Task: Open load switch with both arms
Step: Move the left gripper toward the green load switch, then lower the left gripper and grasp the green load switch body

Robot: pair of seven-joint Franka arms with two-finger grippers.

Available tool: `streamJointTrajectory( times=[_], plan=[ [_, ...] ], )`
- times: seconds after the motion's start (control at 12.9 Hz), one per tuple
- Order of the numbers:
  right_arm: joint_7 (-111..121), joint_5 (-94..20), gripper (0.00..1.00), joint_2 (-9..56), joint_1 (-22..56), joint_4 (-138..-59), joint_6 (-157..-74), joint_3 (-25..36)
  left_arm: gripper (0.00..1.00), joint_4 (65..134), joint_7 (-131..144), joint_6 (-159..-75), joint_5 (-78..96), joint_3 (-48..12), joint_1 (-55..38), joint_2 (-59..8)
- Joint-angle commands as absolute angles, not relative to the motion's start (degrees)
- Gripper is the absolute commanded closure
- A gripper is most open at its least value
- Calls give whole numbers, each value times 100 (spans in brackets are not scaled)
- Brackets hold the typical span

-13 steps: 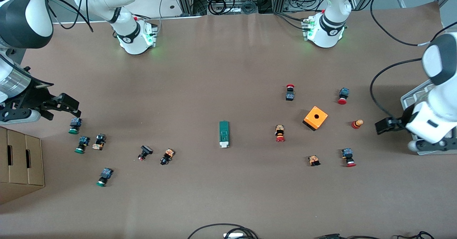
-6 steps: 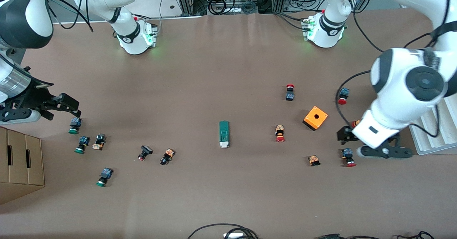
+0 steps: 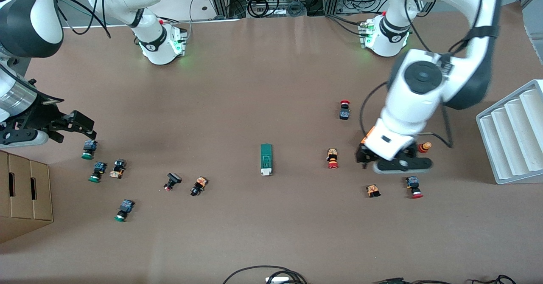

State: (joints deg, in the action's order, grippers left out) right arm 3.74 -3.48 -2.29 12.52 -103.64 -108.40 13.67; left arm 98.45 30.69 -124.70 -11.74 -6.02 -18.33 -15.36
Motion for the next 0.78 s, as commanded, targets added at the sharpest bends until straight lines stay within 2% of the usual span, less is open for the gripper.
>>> streamJointTrajectory(
  times=[0.0,0.23,0.7],
  plan=[
    [343,-237,0,-220,1283,-10266,-10775,1380,0,10308,3427,-12927,-1571,-527,-2135,-1354],
    [343,-237,0,-220,1283,-10266,-10775,1380,0,10704,4469,-13517,-2143,-527,-2538,-1318],
    [343,-237,0,-220,1283,-10266,-10767,1380,0,10714,6555,-13614,-3453,-624,-3225,-1468]
  ],
)
